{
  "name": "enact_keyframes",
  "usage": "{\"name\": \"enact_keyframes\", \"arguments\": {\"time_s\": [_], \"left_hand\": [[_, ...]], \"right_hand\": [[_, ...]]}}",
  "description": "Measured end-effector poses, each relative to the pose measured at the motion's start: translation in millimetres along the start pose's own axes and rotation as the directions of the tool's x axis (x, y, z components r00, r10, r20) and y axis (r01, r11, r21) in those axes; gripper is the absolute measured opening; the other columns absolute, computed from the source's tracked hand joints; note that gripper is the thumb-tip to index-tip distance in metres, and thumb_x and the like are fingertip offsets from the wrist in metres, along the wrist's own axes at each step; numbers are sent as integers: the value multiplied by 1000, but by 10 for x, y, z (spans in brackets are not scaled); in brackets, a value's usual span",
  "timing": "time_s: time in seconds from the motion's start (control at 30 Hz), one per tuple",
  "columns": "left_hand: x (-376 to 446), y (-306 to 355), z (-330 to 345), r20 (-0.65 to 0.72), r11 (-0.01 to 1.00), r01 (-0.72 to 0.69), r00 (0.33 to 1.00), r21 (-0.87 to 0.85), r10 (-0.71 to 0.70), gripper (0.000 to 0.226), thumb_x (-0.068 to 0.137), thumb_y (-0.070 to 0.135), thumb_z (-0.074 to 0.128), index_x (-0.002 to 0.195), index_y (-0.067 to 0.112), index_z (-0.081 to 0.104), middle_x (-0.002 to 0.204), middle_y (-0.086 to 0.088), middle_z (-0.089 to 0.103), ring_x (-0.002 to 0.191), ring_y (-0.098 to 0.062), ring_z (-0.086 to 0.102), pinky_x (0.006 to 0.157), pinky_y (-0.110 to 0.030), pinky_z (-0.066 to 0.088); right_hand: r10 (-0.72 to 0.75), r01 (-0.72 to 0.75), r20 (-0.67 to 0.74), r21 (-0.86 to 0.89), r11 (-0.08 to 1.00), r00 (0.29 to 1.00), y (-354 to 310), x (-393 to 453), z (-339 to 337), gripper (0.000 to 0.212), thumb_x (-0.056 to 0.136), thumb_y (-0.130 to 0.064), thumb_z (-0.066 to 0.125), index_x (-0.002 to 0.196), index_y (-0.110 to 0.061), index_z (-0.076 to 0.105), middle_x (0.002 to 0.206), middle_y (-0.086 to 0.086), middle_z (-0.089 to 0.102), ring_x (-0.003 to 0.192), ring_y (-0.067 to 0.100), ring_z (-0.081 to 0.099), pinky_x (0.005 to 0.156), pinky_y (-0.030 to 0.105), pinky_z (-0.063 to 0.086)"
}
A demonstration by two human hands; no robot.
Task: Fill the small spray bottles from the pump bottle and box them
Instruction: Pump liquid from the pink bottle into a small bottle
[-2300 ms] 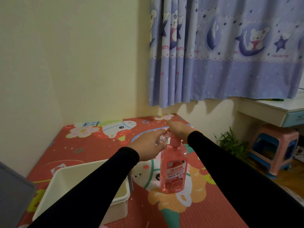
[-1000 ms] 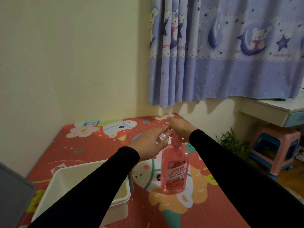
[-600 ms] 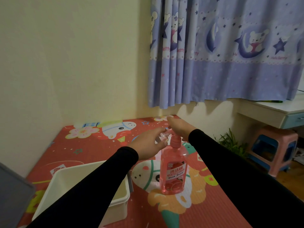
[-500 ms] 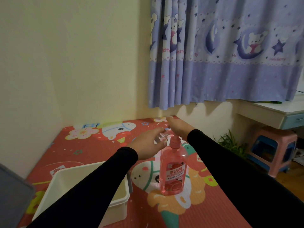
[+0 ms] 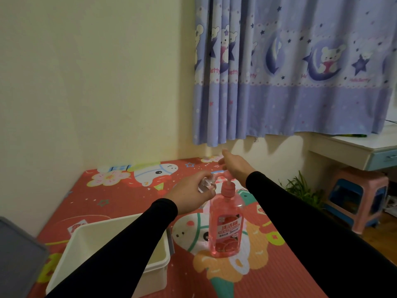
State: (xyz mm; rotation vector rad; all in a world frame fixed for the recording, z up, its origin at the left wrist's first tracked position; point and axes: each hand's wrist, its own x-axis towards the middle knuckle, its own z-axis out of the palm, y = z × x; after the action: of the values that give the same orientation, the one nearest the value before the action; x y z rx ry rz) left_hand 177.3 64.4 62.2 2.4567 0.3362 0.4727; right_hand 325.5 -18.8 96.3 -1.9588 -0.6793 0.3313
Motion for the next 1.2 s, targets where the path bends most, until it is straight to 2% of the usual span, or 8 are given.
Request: {"name": "enact_keyframes", "arguments": {"time_s": [0.17, 0.33, 0.53, 0.67, 0.77, 0.87, 1.03, 1.2], "left_hand": [[-44, -20, 2, -7, 999, 12, 1000, -48, -12, 38, 90, 34, 62, 126, 29, 50, 115, 5, 57, 94, -15, 58, 86, -34, 51], [-112, -22, 7, -14, 992, 43, 999, -116, -45, 38, 90, 33, 63, 125, 32, 49, 107, 9, 56, 94, -15, 60, 86, -36, 53], [-222, -36, -8, -32, 982, 54, 998, -179, -61, 29, 90, 31, 62, 116, 33, 51, 105, 11, 60, 94, -14, 61, 72, -23, 49], [-353, -2, -50, -60, 979, 50, 996, -200, -63, 28, 90, 31, 62, 115, 33, 51, 107, 10, 62, 94, -13, 63, 66, -17, 43], [-482, 12, -69, -98, 976, 37, 993, -212, -59, 28, 89, 29, 64, 115, 32, 52, 108, 9, 62, 95, -11, 62, 67, -16, 43], [-611, 7, -67, -123, 970, 31, 991, -241, -62, 27, 88, 30, 65, 113, 33, 53, 107, 9, 63, 96, -9, 63, 79, -23, 50], [-871, -8, -35, -161, 959, 16, 985, -282, -64, 28, 89, 26, 65, 114, 31, 53, 106, 13, 61, 96, 0, 60, 66, -8, 44], [-1086, -73, 30, -170, 943, 14, 983, -333, -75, 33, 87, 28, 69, 116, 28, 53, 112, 5, 63, 102, -14, 63, 82, -29, 55]], "right_hand": [[-14, 13, 17, 80, 997, 1000, 20, -16, -25, 59, 99, -51, 24, 100, -6, 63, 99, 11, 60, 77, 20, 57, 84, 37, 45], [-54, 54, 7, 77, 996, 998, 41, -87, -61, 60, 98, -56, 22, 95, -15, 65, 115, 13, 63, 104, 25, 58, 102, 46, 44], [-122, 125, -36, 64, 990, 992, 44, -243, -120, 58, 99, -53, 25, 111, -13, 65, 106, 9, 65, 90, 18, 61, 99, 43, 45], [-194, 198, -81, 39, 980, 978, 104, -412, -159, 56, 98, -53, 27, 117, -15, 63, 123, 6, 63, 111, 21, 57, 103, 40, 41], [-273, 278, -145, 13, 960, 951, 155, -596, -202, 54, 99, -48, 31, 110, -7, 64, 108, 8, 68, 104, 23, 59, 99, 41, 44], [-367, 367, -214, -44, 929, 905, 186, -784, -256, 50, 101, -39, 34, 89, 3, 58, 74, 3, 58, 76, 22, 51, 75, 39, 42], [-484, 447, -257, -193, 874, 836, 357, -1083, -259, 38, 100, -35, 39, 91, -5, 61, 88, 6, 62, 86, 20, 55, 76, 36, 44], [-500, 462, -109, -255, 849, 859, 658, -1387, -59, 34, 95, -46, 45, 110, -22, 65, 107, -5, 65, 97, 10, 59, 85, 36, 52]]}}
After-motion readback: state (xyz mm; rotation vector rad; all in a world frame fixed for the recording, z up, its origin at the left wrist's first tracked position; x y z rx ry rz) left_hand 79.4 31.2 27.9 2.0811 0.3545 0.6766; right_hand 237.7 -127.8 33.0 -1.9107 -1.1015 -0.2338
